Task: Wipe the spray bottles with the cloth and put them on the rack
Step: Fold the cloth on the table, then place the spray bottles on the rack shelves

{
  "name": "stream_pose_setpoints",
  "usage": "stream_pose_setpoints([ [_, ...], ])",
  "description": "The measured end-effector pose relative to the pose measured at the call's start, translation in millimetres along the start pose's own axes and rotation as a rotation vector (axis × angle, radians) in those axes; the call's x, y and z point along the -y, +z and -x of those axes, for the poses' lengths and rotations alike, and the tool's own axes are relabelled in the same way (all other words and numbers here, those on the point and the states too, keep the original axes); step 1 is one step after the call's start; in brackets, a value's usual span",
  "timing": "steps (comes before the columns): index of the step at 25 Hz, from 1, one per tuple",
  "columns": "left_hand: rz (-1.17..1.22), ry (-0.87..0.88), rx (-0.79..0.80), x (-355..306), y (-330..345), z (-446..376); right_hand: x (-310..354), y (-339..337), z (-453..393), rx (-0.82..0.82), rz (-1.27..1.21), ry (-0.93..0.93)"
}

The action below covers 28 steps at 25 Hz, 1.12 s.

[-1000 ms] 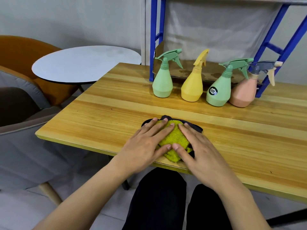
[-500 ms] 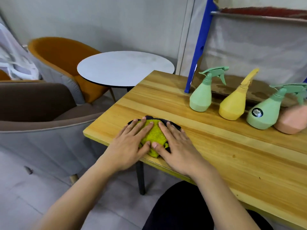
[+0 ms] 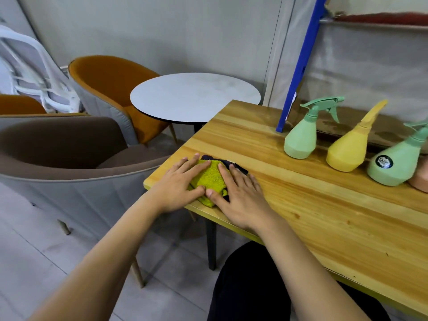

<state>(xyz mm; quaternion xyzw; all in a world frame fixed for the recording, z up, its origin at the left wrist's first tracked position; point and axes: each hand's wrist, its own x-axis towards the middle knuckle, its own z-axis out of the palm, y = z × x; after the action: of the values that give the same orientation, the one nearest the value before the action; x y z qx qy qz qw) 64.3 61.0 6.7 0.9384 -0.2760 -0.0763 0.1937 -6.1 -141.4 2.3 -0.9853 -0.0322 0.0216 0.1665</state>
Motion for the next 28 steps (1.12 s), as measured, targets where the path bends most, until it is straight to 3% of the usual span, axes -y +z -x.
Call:
stream_pose_setpoints([
  [4, -0.050, 0.042, -0.314, -18.6, 0.4, 25.0, -18.9, -10.4, 19.3, -0.183, -0.182, 0.018],
  [5, -0.057, 0.081, -0.332, -29.5, 7.4, 31.7, -25.3, -12.1, 26.6, -0.237, -0.208, 0.033],
  [9, -0.127, 0.125, -0.217, -50.3, 40.1, 35.3, -44.9, -25.6, 56.0, -0.282, -0.224, 0.103],
  [15, -0.112, 0.084, -0.308, -66.6, 38.9, 27.3, -96.9, -62.1, 103.5, -0.363, -0.254, 0.286],
  [19, -0.082, 0.186, -0.349, -127.2, 35.8, 0.5, -139.4, -85.7, 117.6, -0.442, -0.266, 0.377],
  [23, 0.019, 0.320, -0.287, -195.4, 46.2, -44.9, -185.0, -108.3, 123.5, -0.553, -0.290, 0.436],
  [28, 0.197, 0.341, -0.215, -261.6, 54.8, -109.3, -235.9, -128.7, 111.0, -0.762, -0.316, 0.543],
])
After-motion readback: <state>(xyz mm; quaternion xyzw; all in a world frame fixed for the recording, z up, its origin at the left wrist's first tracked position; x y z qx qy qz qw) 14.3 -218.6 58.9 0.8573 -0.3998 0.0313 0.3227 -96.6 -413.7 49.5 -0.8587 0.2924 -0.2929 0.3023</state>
